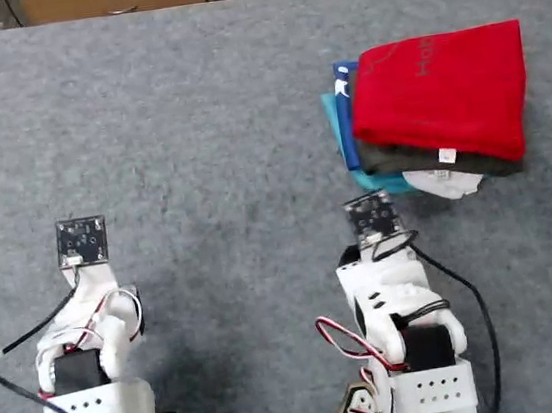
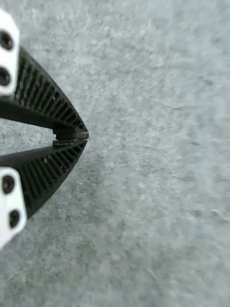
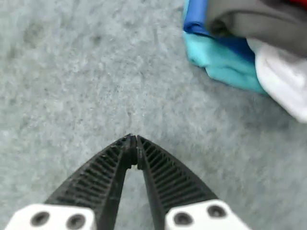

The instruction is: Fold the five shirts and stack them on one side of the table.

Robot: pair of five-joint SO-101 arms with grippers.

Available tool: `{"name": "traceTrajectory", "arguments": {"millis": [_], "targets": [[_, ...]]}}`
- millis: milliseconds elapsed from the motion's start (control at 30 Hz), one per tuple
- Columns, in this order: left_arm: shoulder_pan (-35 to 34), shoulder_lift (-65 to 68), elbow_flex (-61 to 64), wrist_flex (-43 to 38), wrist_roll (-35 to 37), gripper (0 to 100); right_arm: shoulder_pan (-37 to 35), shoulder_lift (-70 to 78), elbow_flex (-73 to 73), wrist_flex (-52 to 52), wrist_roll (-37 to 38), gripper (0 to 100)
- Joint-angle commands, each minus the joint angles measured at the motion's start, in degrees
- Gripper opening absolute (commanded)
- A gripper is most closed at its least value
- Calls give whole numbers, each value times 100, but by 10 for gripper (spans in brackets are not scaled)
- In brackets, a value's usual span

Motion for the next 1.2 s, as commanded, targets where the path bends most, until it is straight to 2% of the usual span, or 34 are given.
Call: {"name": "traceTrajectory", "arguments": {"millis": [0,200,367,567,1167], "targets": [[26,-40,325,-308,18,18,-75,-180,4,264,-659,2],[26,-40,387,-299,18,18,-66,-180,4,308,-844,2],[62,-40,316,9,-9,18,-57,-180,4,290,-844,2],[18,-40,659,-44,-18,18,-31,-180,4,290,-844,2],[18,-48,651,-44,-18,18,-57,-180,4,281,-835,2]]}}
